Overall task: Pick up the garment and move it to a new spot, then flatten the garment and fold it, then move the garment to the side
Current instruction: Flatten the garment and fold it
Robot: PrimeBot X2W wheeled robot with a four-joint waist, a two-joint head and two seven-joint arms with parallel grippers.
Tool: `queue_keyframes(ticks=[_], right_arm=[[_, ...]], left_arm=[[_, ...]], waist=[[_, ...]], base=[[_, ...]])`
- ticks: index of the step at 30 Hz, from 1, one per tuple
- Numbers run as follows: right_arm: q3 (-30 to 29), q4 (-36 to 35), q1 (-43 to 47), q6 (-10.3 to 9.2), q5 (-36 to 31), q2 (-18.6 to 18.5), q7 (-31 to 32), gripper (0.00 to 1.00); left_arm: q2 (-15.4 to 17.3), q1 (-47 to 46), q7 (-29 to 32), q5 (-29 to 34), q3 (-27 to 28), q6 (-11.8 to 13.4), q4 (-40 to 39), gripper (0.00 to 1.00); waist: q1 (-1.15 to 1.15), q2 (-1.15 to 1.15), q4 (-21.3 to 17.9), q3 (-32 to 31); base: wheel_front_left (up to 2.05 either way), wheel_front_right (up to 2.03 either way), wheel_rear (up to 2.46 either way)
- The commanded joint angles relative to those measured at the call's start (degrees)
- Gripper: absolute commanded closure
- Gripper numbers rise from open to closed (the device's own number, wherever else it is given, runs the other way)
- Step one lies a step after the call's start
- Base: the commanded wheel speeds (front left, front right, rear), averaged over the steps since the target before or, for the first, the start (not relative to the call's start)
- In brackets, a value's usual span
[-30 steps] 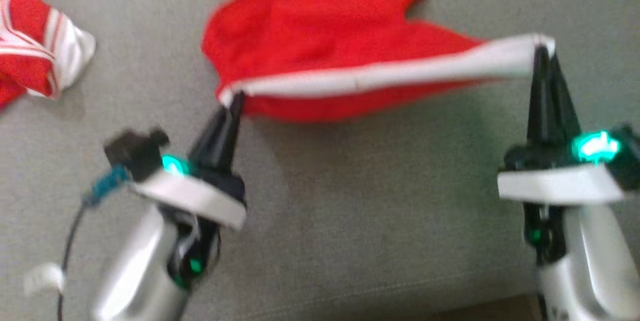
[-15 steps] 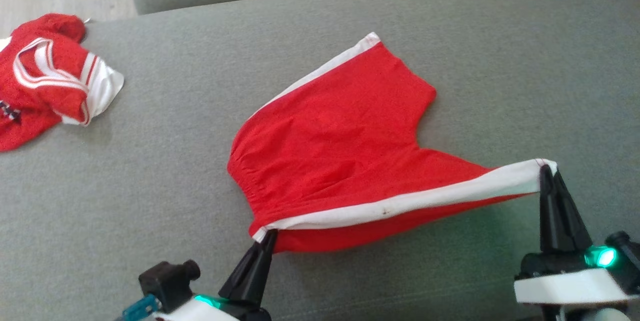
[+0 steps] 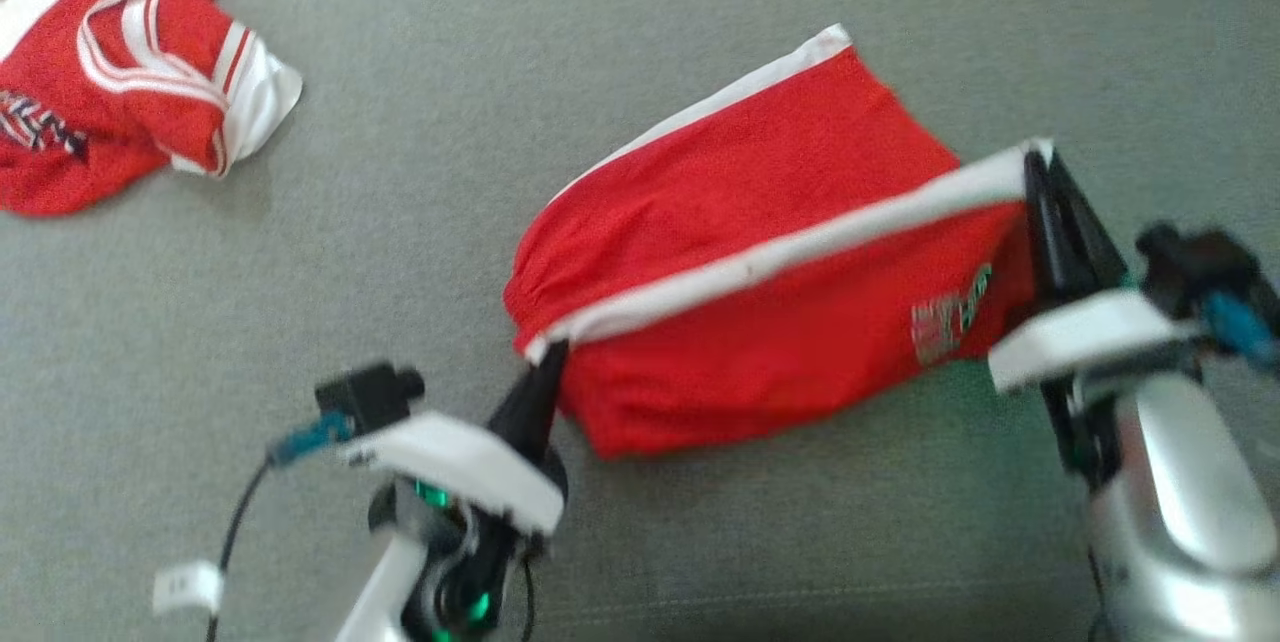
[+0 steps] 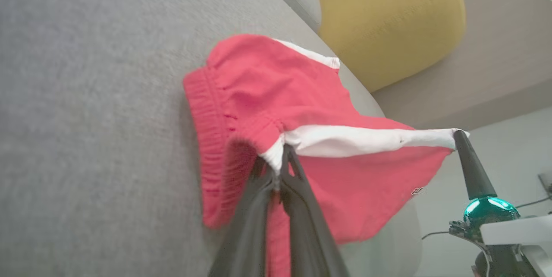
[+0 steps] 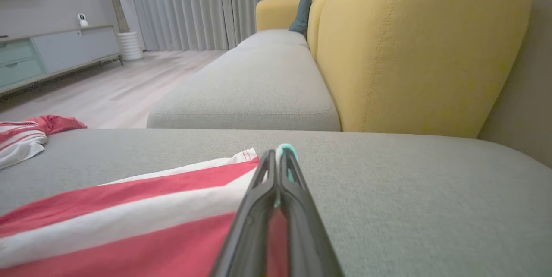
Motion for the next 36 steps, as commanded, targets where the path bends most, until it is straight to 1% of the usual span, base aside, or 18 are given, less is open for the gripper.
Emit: queue_keyframes(ticks=[1, 4, 8, 16, 21, 22, 28, 29, 30, 31, 32, 34, 36], right_arm=[[1.98, 0.2, -3.41, -0.04, -0.14, -0.71, 0.23, 1.0], [4.12, 7.69, -10.34, -0.04, -0.67, -2.12, 1.35, 1.0], [5.3, 16.12, -18.61, -0.04, -0.53, -3.34, 1.79, 1.0], [5.79, 29.94, -31.11, -0.04, -1.2, -5.73, 0.99, 1.0], [8.02, 36.52, -36.82, -0.04, -0.89, -6.56, 0.99, 1.0], [8.02, 36.52, -36.82, -0.04, -0.89, -6.56, 0.99, 1.0], [11.3, 42.23, -41.0, -0.04, 0.88, -7.32, 0.81, 1.0], [11.72, 43.0, -41.46, -0.04, 1.24, -7.48, 0.66, 1.0], [12.08, 43.75, -41.87, -0.04, 1.64, -7.63, 0.48, 0.81], [12.45, 44.46, -42.22, -0.04, 2.05, -7.7, 0.33, 0.59], [12.85, 45.1, -42.54, -0.04, 2.55, -7.69, 0.24, 0.0], [13.63, 46.04, -43.07, -0.04, 3.64, -7.74, -0.15, 0.0], [14.83, 46.61, -43.31, -0.04, 4.61, -7.87, -0.7, 0.0]], left_arm=[[-0.42, -3.38, -0.11, -0.24, 2.02, 0.15, -0.86, 1.0], [-0.99, -7.94, -0.41, -0.7, 1.57, 0.77, 2.36, 1.0], [-1.4, -12.79, -0.66, -2.73, 0.64, 1.67, 5.5, 1.0], [-1.52, -19.16, -3.77, -7.16, -3.91, 2.35, 7.7, 1.0], [-1.53, -22.3, -5.62, -9.99, -7.16, 2.88, 8.79, 1.0], [-1.53, -22.3, -5.62, -9.99, -7.16, 2.88, 8.79, 1.0], [-1.54, -24.99, -8.43, -11.29, -10.34, 3.24, 10.21, 1.0], [-1.54, -25.28, -9.03, -11.17, -10.73, 3.28, 10.38, 0.93], [-1.54, -25.56, -9.62, -10.67, -11.14, 3.4, 10.61, 0.42], [-1.54, -25.77, -10.16, -9.99, -11.5, 3.48, 10.84, 0.0], [-1.54, -25.83, -10.57, -9.42, -11.78, 3.47, 10.98, 0.0], [-1.09, -25.74, -11.35, -7.87, -12.41, 3.36, 10.89, 0.0], [0.1, -25.28, -12.15, -5.8, -12.98, 3.36, 10.21, 0.0]], waist=[[0.01, 0.0, 1.58, 1.83], [0.01, 0.0, 3.2, 3.84], [0.01, 0.0, 5.28, 6.35], [0.01, 0.0, 8.53, 9.96], [0.01, 0.0, 10.1, 11.54], [0.01, 0.0, 10.1, 11.54], [0.01, 0.0, 11.26, 12.42], [0.01, 0.0, 11.4, 12.42], [0.01, 0.0, 11.53, 12.38], [0.01, 0.0, 11.62, 12.32], [0.01, 0.0, 11.66, 12.21], [0.01, 0.0, 11.6, 11.85], [0.01, 0.0, 11.37, 11.3]], base=[[0.0, 0.0, 0.0], [0.0, 0.0, 0.0], [0.0, 0.0, 0.0], [0.0, 0.0, 0.0], [0.0, 0.0, 0.0], [0.0, 0.0, 0.0], [0.0, 0.0, 0.0], [0.0, 0.0, 0.0], [0.0, 0.0, 0.0], [0.0, 0.0, 0.0], [0.0, 0.0, 0.0], [0.0, 0.0, 0.0], [0.0, 0.0, 0.0]])
